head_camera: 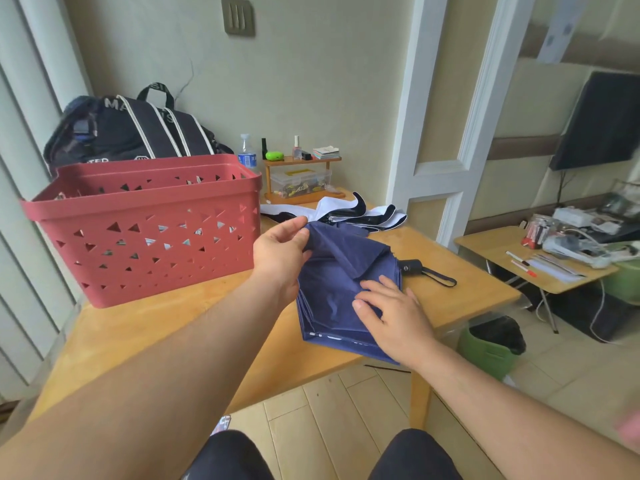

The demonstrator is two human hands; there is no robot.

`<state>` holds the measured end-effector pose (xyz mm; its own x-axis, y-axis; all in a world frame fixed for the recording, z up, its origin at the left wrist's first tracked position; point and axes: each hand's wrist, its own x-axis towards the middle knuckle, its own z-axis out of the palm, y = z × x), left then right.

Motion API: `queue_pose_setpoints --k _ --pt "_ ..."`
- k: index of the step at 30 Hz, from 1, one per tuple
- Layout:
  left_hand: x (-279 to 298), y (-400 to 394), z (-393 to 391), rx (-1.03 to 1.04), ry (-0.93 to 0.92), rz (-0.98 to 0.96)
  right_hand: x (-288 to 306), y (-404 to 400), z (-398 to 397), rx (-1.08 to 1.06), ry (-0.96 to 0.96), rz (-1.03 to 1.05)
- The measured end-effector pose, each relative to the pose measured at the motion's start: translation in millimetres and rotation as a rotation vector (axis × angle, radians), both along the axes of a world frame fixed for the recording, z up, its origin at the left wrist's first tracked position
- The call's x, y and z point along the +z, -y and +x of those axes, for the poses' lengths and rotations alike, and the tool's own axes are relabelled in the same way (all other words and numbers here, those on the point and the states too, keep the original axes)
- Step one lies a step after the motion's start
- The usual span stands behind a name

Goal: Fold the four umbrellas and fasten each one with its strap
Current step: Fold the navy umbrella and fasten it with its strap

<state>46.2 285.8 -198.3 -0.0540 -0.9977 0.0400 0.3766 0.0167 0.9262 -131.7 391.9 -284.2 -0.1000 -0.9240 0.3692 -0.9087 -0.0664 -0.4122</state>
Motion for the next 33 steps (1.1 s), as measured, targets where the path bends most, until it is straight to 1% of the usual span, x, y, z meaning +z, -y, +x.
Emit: queue_pose_setpoints --k 2,3,4,6,9,11,14,16,20,23,26,29,33 --pt "-1 -1 0 -0.006 -0.015 0.002 13 -2 0 -0.009 0.261 -0.033" --pt "-1 -1 0 -0.009 -0.017 0.002 22 -1 -1 -0.054 0.377 -0.047" --pt "-1 -2 1 -0.009 -0.018 0.001 31 3 -3 -0.111 0.428 -0.066" --pt "-1 -3 1 -0.011 -0.022 -0.002 48 13 -4 -0.214 0.36 -0.074" --pt "-2 -4 1 -0.019 -0.03 -0.006 65 27 5 -0.279 0.073 0.028" --pt "-1 -5 1 -0.026 -0.027 -0.007 65 36 13 -0.302 -0.094 0.04" --pt "-3 -7 5 -0.04 -0.01 -0.014 64 47 11 -0.278 -0.183 0.002" --pt "-5 -7 10 -0.046 0.037 -0.026 70 48 -2 -0.224 -0.183 -0.087" --pt "-15 -6 19 -0.062 0.165 -0.06 95 39 -35 -0.116 -0.101 -0.262" --pt "-25 -9 21 -0.111 0.294 -0.134 109 28 -45 -0.097 -0.107 -0.3" --pt "-31 -12 26 -0.185 0.379 -0.211 105 17 -45 -0.074 -0.117 -0.288" --pt "-33 -14 32 -0.268 0.42 -0.21 90 9 -49 -0.059 -0.152 -0.309" --pt "-37 -15 35 -0.312 0.388 -0.163 74 1 -50 -0.051 -0.113 -0.422"
